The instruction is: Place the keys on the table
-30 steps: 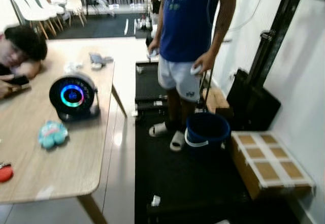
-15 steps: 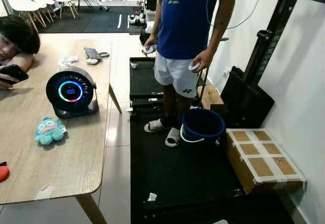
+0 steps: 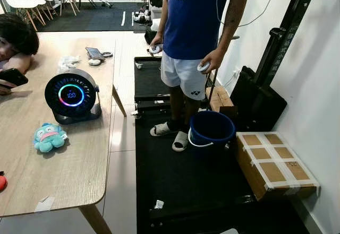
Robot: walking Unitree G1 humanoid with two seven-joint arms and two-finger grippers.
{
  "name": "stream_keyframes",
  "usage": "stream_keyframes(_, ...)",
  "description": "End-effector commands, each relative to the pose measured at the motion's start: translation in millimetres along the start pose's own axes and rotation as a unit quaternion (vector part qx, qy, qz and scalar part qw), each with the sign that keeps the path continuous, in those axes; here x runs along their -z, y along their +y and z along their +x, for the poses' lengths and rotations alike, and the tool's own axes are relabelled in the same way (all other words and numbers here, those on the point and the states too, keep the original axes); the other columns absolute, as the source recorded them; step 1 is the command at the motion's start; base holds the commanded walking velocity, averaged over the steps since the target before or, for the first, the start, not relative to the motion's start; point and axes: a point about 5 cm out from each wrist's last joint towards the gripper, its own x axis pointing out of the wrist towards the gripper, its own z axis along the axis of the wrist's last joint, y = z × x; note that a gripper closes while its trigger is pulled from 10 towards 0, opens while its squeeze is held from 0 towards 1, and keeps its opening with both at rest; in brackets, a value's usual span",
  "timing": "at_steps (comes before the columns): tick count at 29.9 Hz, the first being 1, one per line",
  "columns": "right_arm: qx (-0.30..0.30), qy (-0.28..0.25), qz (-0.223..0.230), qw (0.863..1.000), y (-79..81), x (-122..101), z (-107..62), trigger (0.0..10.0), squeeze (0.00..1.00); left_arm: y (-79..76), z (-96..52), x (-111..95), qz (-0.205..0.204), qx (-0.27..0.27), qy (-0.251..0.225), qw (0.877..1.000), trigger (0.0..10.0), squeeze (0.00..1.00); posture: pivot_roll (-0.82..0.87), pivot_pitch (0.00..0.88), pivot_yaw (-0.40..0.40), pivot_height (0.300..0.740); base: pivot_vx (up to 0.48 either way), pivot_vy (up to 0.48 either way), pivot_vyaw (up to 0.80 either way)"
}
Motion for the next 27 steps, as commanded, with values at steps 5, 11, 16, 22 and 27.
stream_keyframes(5, -0.016, 0.013, 0.003, 1.000, 3.6, 5.4, -2.2, 10.0, 0.00, -4.3, -2.5, 9.1, -0.006, 0.005, 0.016, 1.000, 10.0, 0.00, 0.16, 0.137, 0.000, 0.740, 0.000, 0.000, 0.32)
stream_keyframes(11, -0.013, 0.020, 0.003, 1.000, 1.0, 8.0, -3.1, 10.0, 0.00, -5.6, -2.4, 8.9, -0.006, 0.006, 0.015, 1.000, 10.0, 0.00, 0.16, 0.138, -0.001, 0.740, 0.000, 0.000, 0.80)
stream_keyframes(16, -0.014, 0.017, 0.003, 1.000, 1.1, 7.3, -3.0, 10.0, 0.00, -5.8, -2.2, 9.1, -0.005, 0.006, 0.016, 1.000, 10.0, 0.00, 0.16, 0.139, -0.002, 0.740, 0.000, 0.000, 0.80)
stream_keyframes(22, -0.017, 0.017, 0.002, 1.000, 1.9, 7.4, -3.0, 10.0, 0.00, -6.4, -1.7, 8.8, -0.005, 0.007, 0.016, 1.000, 10.0, 0.00, 0.16, 0.140, -0.002, 0.740, 0.000, 0.000, 0.80)
stream_keyframes(27, -0.017, 0.017, 0.002, 1.000, 1.9, 7.1, -2.9, 10.0, 0.00, -6.5, -1.7, 8.9, -0.004, 0.007, 0.017, 1.000, 10.0, 0.00, 0.16, 0.140, -0.002, 0.740, 0.000, 0.000, 0.80)
